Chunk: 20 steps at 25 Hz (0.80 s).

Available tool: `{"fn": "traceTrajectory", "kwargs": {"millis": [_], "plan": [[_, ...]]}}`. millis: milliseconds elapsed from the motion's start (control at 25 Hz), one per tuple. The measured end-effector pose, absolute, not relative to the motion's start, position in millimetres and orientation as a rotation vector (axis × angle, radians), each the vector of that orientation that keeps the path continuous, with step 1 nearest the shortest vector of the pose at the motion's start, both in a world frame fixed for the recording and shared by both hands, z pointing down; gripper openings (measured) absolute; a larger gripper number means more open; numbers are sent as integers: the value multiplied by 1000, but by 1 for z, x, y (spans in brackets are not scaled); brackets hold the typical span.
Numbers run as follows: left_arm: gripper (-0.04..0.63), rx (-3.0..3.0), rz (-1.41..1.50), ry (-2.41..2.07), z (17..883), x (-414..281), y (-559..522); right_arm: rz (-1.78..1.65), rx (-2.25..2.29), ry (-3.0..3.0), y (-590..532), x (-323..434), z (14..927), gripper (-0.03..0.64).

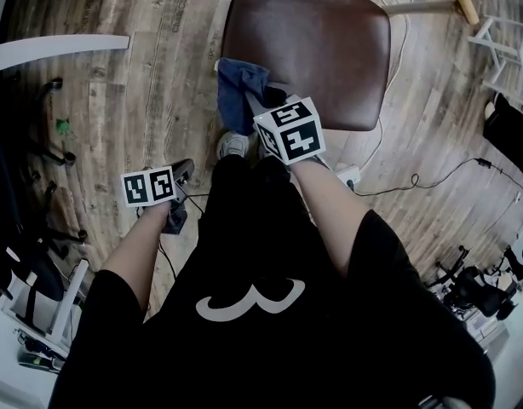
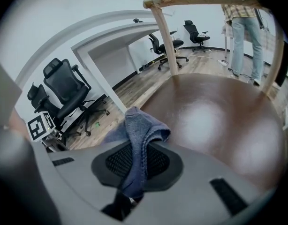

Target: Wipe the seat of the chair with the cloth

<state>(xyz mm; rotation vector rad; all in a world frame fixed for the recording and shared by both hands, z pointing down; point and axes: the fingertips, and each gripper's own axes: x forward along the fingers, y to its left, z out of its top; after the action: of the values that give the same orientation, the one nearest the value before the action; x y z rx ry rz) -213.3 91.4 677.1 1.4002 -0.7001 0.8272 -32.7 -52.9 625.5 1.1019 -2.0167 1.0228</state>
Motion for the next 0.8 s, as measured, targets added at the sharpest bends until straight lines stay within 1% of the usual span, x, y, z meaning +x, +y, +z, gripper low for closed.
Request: {"fn": "traceTrajectory", "kwargs": {"millis": [280,800], "plan": [[14,1397,821,-719,675,-202,92,1032,1148,-1974,-44,8,627,49],[14,1419,848,-688,670,-156,106,1047,1291,-1894,-20,111,629,49]]}}
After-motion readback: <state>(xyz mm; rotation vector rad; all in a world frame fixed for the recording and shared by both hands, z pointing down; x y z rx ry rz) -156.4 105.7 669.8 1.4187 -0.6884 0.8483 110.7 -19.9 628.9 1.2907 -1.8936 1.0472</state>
